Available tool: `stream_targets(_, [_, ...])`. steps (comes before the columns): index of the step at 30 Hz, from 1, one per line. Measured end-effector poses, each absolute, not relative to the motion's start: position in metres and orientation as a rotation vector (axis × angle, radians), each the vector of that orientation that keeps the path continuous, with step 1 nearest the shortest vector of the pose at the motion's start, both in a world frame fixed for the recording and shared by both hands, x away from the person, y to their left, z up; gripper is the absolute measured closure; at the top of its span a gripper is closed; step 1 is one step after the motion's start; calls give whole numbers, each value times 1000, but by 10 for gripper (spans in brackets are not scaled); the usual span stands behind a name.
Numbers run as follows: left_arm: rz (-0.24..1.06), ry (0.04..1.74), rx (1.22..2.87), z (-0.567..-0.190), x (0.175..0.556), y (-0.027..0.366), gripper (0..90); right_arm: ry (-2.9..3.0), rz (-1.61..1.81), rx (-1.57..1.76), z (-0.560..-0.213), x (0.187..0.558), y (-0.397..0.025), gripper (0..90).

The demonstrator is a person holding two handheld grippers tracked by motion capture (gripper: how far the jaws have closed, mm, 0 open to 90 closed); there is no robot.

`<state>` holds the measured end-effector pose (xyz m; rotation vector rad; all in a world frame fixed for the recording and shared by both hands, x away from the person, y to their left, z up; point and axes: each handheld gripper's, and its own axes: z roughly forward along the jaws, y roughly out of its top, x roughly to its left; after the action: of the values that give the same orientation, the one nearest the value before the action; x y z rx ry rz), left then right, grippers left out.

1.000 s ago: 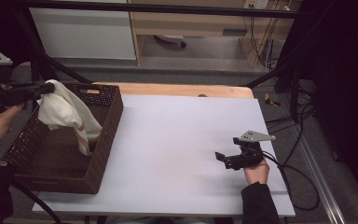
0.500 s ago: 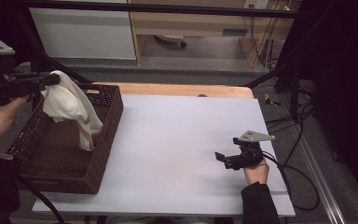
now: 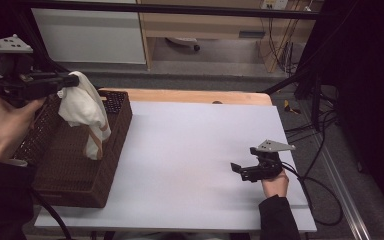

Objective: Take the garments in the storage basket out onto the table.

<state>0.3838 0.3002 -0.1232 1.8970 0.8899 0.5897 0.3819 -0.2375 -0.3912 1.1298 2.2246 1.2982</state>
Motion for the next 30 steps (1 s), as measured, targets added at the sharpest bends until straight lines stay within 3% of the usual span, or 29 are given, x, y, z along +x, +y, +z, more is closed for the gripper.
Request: stream_targets(30, [498, 729, 1988, -129, 392, 213, 861, 2217, 1310, 1133, -389, 380, -240, 29])
